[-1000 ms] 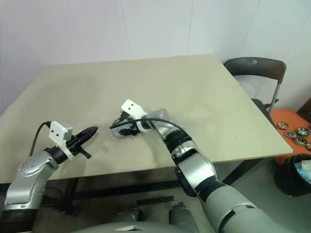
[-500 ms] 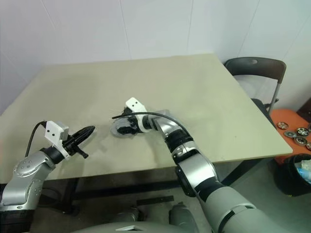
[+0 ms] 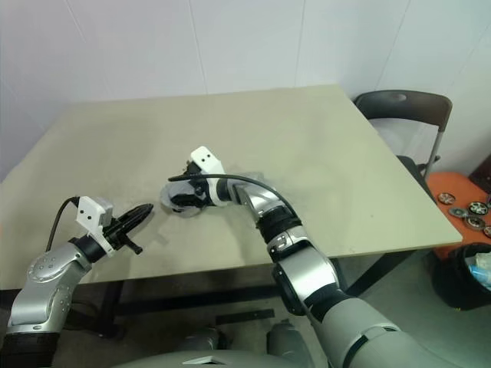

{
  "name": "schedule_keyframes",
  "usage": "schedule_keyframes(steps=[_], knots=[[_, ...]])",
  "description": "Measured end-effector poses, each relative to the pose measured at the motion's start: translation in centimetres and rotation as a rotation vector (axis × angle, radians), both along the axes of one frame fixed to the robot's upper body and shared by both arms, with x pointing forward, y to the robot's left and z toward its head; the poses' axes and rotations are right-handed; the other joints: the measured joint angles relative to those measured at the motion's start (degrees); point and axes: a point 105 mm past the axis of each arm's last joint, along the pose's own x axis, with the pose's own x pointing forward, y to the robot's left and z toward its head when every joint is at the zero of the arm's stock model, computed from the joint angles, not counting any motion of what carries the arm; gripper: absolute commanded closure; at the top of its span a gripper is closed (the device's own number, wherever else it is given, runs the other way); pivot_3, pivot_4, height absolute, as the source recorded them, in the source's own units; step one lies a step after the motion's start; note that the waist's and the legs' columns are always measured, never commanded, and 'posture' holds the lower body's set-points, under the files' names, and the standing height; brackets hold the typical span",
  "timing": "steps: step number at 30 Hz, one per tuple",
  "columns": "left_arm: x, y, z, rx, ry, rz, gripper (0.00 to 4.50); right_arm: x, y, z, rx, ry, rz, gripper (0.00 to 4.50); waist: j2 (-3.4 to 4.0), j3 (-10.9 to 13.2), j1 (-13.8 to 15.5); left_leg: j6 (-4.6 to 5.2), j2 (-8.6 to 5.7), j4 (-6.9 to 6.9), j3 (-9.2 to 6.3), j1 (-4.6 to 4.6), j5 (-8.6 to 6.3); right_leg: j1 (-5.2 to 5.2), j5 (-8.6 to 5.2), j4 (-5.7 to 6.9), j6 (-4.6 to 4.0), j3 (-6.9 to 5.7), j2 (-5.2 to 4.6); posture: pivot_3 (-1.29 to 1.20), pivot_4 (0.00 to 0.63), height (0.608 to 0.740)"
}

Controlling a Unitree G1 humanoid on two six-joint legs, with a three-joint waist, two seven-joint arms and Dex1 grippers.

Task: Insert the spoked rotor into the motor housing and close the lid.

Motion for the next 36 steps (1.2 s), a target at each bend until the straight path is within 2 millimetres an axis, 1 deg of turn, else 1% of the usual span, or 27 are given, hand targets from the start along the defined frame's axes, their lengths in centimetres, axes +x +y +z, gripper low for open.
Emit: schedule_keyframes(steps=[4,12,20,28,33,36], knots=[[0.0,-0.1,0.0,0.001,-0.003,-0.004,4.5,0.1,-0.2,-1.1,-0.061,-0.05,-0.021,1.23,0.01,0.0,-0.06,0.0,0.02,-0.03,0.0,0.0,0.0,0.0,0.0,0.01,0.0,0.0,0.02,0.0,0.0,0.74],[0.0,-0.3,0.1,-0.001,0.002,-0.005,4.5,0.7,-0.4,-2.2,-0.124,-0.135,-0.085,1.23,0.0,0.0,0.04,0.0,0.0,-0.01,-0.01,0.0,0.0,0.0,0.0,0.0,0.0,0.0,0.01,0.0,0.0,0.74],[0.0,-0.9,0.8,-0.001,-0.001,-0.011,4.5,0.9,-0.4,-2.7,-0.147,-0.197,-0.111,1.23,0.0,0.0,0.06,0.0,0.0,-0.02,-0.02,0.0,0.0,0.01,0.0,0.0,0.0,0.0,0.01,0.0,0.0,0.74],[0.0,-1.3,1.1,-0.005,0.008,-0.016,4.5,1.2,-0.6,-3.0,-0.157,-0.211,-0.149,1.23,0.0,0.0,0.12,0.0,0.0,0.0,-0.03,0.01,0.0,0.02,0.0,0.01,0.0,-0.01,0.02,0.0,0.0,0.74],[-0.1,-1.9,1.8,-0.002,-0.003,-0.027,4.5,1.8,-1.2,-3.3,-0.153,-0.192,-0.225,1.23,0.03,0.02,0.86,0.0,-0.02,0.11,-0.05,0.1,0.0,0.06,-0.02,0.0,-0.05,-0.03,0.0,0.0,0.0,0.74],[-0.1,-2.0,2.0,-0.011,-0.003,-0.034,4.5,2.0,-1.4,-3.4,-0.155,-0.175,-0.247,1.23,0.03,0.02,1.38,-0.01,-0.02,0.13,-0.04,0.2,0.01,0.13,-0.11,0.0,-0.21,-0.02,0.01,0.0,0.0,0.74]])
